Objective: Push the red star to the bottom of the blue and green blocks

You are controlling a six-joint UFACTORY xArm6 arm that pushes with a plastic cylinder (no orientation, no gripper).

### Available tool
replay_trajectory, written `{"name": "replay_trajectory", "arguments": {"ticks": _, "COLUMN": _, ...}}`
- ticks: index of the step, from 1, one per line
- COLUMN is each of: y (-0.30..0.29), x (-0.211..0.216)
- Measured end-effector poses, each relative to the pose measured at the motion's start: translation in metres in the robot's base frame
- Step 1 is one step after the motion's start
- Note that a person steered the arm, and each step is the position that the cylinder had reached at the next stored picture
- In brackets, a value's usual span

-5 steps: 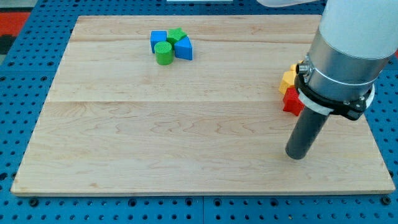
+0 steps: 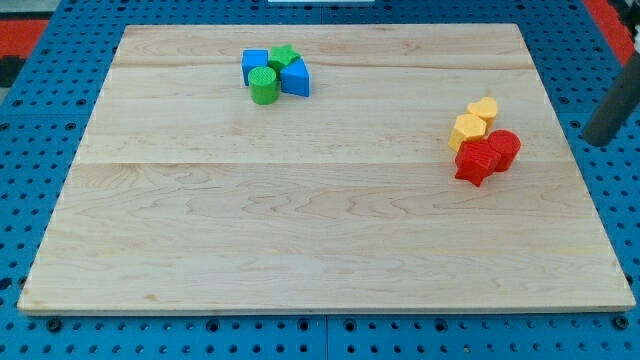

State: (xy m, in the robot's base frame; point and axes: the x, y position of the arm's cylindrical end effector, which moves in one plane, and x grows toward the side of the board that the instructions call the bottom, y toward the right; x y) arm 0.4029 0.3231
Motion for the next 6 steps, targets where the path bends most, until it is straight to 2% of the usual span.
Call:
{"name": "replay_trajectory", "arguments": {"ticks": 2, "y": -0.011, "x": -0.027}}
{"name": "replay_trajectory", "arguments": {"ticks": 3, "y": -0.018, "x": 0.004}}
{"name": "replay_trajectory", "arguments": {"ticks": 5, "y": -0.160, "x": 0.065}}
{"name": "replay_trajectory", "arguments": {"ticks": 6, "y": -0.245, "x": 0.073}}
